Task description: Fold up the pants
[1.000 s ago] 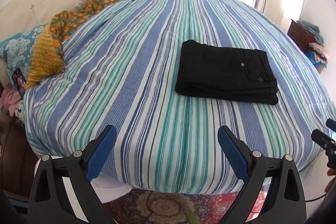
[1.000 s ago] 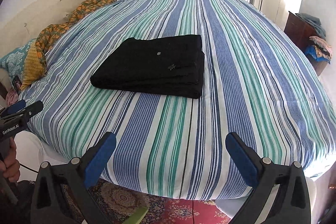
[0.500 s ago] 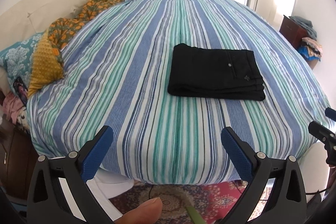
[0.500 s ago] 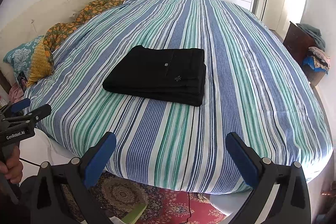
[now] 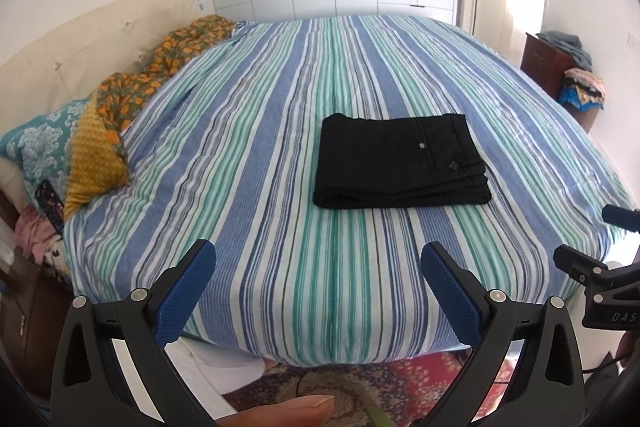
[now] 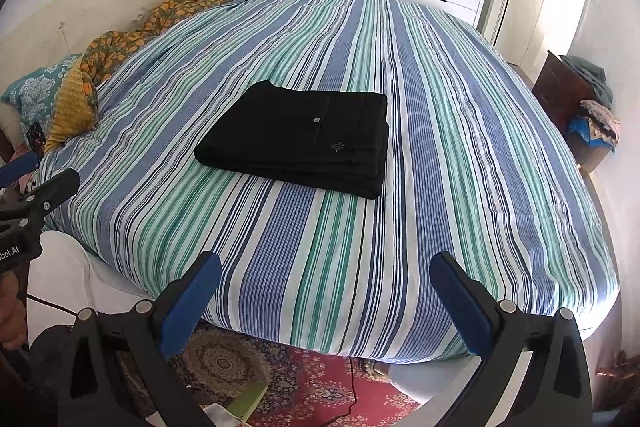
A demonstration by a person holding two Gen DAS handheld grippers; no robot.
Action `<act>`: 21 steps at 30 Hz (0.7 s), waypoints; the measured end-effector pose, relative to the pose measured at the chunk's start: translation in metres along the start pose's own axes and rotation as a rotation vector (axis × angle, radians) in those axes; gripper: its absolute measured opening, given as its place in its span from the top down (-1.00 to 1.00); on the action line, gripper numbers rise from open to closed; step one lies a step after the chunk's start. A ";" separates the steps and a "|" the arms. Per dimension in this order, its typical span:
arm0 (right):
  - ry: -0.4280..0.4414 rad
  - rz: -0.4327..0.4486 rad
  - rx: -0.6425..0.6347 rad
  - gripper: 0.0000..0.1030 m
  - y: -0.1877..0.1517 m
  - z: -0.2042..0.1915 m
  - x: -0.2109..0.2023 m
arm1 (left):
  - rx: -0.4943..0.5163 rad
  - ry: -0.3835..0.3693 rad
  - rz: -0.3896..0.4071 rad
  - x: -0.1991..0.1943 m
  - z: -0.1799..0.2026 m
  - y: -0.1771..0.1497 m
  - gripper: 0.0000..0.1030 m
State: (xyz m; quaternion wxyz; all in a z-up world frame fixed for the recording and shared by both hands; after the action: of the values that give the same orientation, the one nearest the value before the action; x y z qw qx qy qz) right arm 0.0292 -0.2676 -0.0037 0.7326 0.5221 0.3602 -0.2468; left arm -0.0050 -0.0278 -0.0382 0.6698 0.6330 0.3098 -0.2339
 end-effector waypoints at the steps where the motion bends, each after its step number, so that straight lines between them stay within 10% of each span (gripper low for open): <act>1: 0.001 -0.003 -0.001 -0.99 -0.001 -0.001 0.001 | 0.004 0.011 -0.009 0.001 0.000 -0.001 -0.99; 21: -0.035 0.054 0.011 -0.99 -0.011 0.003 -0.035 | 0.031 -0.028 -0.052 -0.010 0.014 -0.007 -0.99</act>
State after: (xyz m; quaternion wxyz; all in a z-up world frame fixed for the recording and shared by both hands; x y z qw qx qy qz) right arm 0.0001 -0.2750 0.0178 0.7425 0.5312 0.3317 -0.2378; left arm -0.0155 -0.0428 -0.0355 0.6579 0.6316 0.3131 -0.2650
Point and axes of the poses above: each gripper's, at about its wrist camera, not at the fingertips, and x roughly the way its jaws point, z to its right, y to its top, the point moved 2 cm from there along x, roughly the way its jaws point, and after that the axes turned 7 degrees about -y, right-handed, at the moved point
